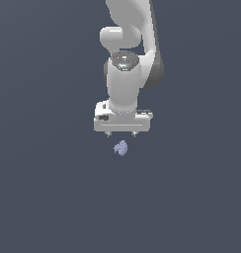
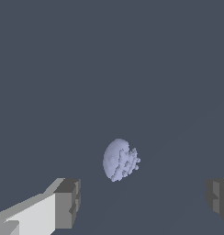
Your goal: Pick up the object and move it to a goal position.
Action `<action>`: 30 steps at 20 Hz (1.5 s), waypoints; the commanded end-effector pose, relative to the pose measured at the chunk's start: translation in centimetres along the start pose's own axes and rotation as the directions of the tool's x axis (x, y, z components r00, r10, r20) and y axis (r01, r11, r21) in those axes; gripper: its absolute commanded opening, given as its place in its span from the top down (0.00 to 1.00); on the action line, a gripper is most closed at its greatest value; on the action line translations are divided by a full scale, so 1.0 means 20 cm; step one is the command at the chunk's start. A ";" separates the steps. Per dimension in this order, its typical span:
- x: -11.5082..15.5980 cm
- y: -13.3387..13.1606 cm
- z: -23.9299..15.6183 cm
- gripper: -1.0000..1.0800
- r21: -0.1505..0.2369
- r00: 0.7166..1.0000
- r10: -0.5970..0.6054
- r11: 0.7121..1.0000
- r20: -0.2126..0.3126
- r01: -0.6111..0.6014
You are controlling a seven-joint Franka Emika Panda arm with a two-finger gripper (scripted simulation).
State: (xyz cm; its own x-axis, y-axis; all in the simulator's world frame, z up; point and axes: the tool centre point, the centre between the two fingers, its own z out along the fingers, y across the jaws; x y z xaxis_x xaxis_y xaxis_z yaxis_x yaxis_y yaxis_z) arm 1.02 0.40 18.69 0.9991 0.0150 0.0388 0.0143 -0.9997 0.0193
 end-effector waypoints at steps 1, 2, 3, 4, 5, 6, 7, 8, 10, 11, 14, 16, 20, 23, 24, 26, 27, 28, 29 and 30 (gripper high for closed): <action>0.00 0.00 0.00 0.04 0.000 1.000 0.000 1.000 0.000 0.000; 0.00 0.00 0.00 0.04 0.000 1.000 0.002 1.000 0.000 -0.002; 0.00 0.01 0.00 0.04 0.001 1.000 0.007 1.000 -0.001 -0.007; 0.00 0.02 0.00 0.04 0.003 1.000 0.016 1.000 -0.001 -0.016; 0.00 0.03 0.00 0.04 0.005 1.000 0.028 1.000 -0.002 -0.028; 0.00 0.05 0.00 0.04 0.007 0.999 0.043 0.999 -0.003 -0.043; -0.01 0.07 0.00 0.04 0.010 0.998 0.057 0.998 -0.005 -0.057; -0.01 0.09 0.00 0.04 0.012 0.998 0.069 0.998 -0.006 -0.068; -0.01 0.11 0.00 0.04 0.014 0.997 0.080 0.997 -0.008 -0.080; -0.01 0.11 -0.01 0.04 0.014 0.997 0.081 0.997 -0.008 -0.081; -0.01 0.11 0.00 0.04 0.014 0.997 0.080 0.997 -0.008 -0.079; -0.01 0.10 0.01 0.04 0.014 0.996 0.086 0.996 -0.006 -0.086; -0.03 0.08 0.08 0.04 0.015 0.993 0.117 0.993 0.001 -0.117; -0.05 0.06 0.16 0.04 0.016 0.988 0.151 0.988 0.009 -0.151; -0.06 0.05 0.19 0.04 0.016 0.986 0.166 0.986 0.012 -0.166; -0.08 0.04 0.26 0.04 0.015 0.980 0.198 0.980 0.020 -0.198; -0.09 0.03 0.29 0.04 0.014 0.977 0.213 0.977 0.023 -0.214; -0.10 0.02 0.32 0.04 0.013 0.973 0.228 0.974 0.026 -0.228; -0.11 0.01 0.35 0.04 0.013 0.970 0.241 0.970 0.029 -0.241; -0.12 0.00 0.38 0.04 0.012 0.967 0.253 0.967 0.032 -0.253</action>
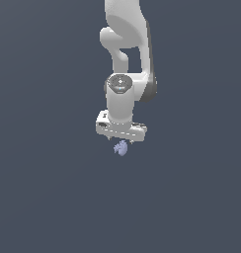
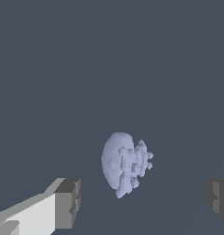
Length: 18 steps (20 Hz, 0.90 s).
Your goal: Pick up the object and move it to a goal position.
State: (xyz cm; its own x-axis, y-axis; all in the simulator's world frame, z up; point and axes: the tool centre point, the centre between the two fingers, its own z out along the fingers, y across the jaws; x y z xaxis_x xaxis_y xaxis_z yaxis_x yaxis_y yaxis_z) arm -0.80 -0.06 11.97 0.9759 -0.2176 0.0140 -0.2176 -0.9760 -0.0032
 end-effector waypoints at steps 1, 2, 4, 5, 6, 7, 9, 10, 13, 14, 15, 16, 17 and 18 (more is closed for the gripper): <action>-0.03 -0.01 0.07 0.04 -0.001 0.999 0.033 0.999 0.006 -0.033; -0.03 -0.01 0.09 0.04 -0.002 0.999 0.042 0.999 0.008 -0.042; -0.05 -0.02 0.12 0.04 -0.003 0.998 0.058 0.998 0.011 -0.058; -0.05 -0.02 0.13 0.04 -0.003 0.998 0.064 0.998 0.012 -0.064; -0.06 -0.02 0.14 0.04 -0.004 0.998 0.068 0.998 0.013 -0.068; -0.06 -0.02 0.15 0.04 -0.004 0.997 0.072 0.997 0.013 -0.072; -0.06 -0.02 0.15 0.04 -0.004 0.997 0.074 0.997 0.014 -0.074; -0.06 -0.02 0.15 0.04 -0.004 0.997 0.070 0.998 0.014 -0.070; -0.06 -0.02 0.16 0.04 -0.004 0.997 0.070 0.998 0.014 -0.070; -0.06 -0.02 0.17 0.04 -0.004 0.997 0.070 0.998 0.014 -0.070; -0.06 -0.02 0.19 0.04 -0.004 0.997 0.070 0.998 0.014 -0.070; -0.06 -0.02 0.21 0.04 -0.004 0.997 0.070 0.998 0.014 -0.070; -0.06 -0.02 0.23 0.04 -0.004 0.997 0.071 0.997 0.014 -0.071; -0.07 -0.02 0.25 0.04 -0.004 0.997 0.071 0.997 0.014 -0.071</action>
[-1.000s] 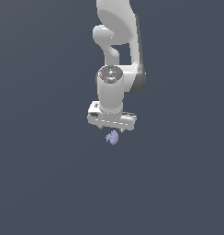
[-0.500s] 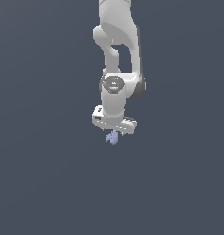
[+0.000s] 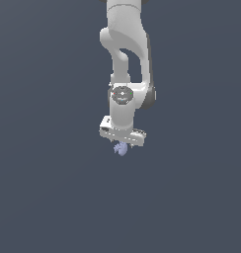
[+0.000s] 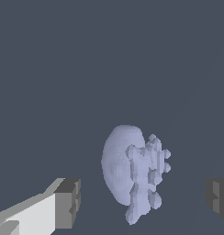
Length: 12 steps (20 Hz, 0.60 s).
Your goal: Pick up the object and move it to a goal position.
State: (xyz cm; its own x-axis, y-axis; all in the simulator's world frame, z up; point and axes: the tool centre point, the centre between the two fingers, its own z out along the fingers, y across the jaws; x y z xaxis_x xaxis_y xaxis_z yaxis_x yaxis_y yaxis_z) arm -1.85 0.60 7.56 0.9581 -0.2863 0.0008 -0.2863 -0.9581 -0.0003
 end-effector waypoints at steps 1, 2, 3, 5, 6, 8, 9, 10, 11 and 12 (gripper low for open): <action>0.00 0.00 0.06 0.04 0.000 1.000 0.001 1.000 0.001 -0.001; -0.01 0.00 0.09 0.04 0.000 1.000 0.001 1.000 0.001 -0.001; -0.01 0.00 0.11 0.04 0.000 1.000 0.002 1.000 0.001 -0.002; -0.01 0.00 0.15 0.04 0.000 1.000 0.003 1.000 0.001 -0.003; -0.01 0.00 0.16 0.04 0.000 1.000 0.003 1.000 0.001 -0.003; 0.00 0.00 0.18 0.04 0.000 1.000 0.003 1.000 0.001 -0.003; 0.00 0.00 0.18 0.04 0.000 1.000 0.003 1.000 0.001 -0.003; 0.00 0.00 0.18 0.04 0.000 1.000 0.003 1.000 0.001 -0.003; 0.00 0.00 0.18 1.00 0.000 1.000 0.003 1.000 0.001 -0.003; 0.00 0.00 0.18 1.00 0.000 1.000 0.003 1.000 0.001 -0.003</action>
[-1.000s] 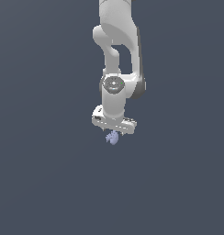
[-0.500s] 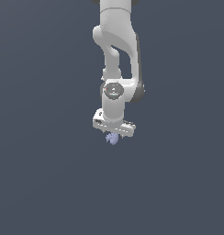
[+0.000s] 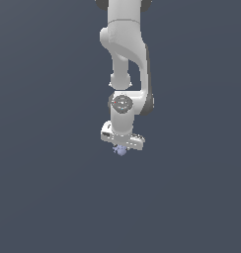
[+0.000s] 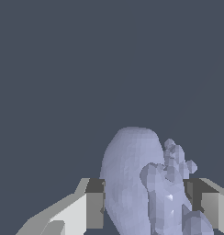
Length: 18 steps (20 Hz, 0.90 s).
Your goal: Pick up the object and move it to a goal position.
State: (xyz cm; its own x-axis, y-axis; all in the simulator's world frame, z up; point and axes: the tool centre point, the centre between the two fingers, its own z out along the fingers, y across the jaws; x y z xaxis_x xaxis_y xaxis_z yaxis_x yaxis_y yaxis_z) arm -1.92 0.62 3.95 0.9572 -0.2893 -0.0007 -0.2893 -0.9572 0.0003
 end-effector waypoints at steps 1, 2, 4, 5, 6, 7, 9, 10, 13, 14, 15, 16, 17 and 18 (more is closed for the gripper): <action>0.00 0.00 0.00 1.00 0.000 1.000 0.000 1.000 -0.001 0.000; 0.00 0.00 0.00 1.00 0.000 1.000 0.000 1.000 -0.001 0.000; 0.00 0.00 0.00 1.00 0.000 1.000 0.000 1.000 -0.001 0.000; 0.00 0.00 0.00 1.00 0.000 1.000 0.000 1.000 -0.001 0.000; 0.00 0.00 0.00 1.00 0.000 1.000 0.000 1.000 -0.001 0.000; 0.00 0.00 0.00 1.00 0.000 1.000 0.000 1.000 -0.001 0.000; 0.00 0.00 0.00 1.00 0.000 1.000 0.001 1.000 -0.001 -0.001; 0.00 0.00 0.00 1.00 0.000 1.000 0.001 1.000 -0.001 -0.001; 0.01 -0.01 0.00 1.00 0.000 1.000 0.001 1.000 -0.001 -0.001; 0.02 -0.02 0.00 1.00 0.000 1.000 0.001 1.000 -0.001 -0.001; 0.02 -0.03 0.00 1.00 0.000 1.000 0.001 1.000 -0.001 -0.001; 0.03 -0.04 -0.01 1.00 0.000 1.000 0.001 1.000 -0.001 -0.001; 0.04 -0.05 -0.01 1.00 0.000 1.000 0.001 1.000 -0.001 -0.001; 0.05 -0.07 -0.01 1.00 0.000 1.000 0.001 1.000 -0.001 -0.001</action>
State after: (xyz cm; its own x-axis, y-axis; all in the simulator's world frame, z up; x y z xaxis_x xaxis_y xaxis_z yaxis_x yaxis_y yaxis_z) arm -0.92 1.31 4.08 0.9569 -0.2905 0.0002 -0.2905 -0.9569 0.0002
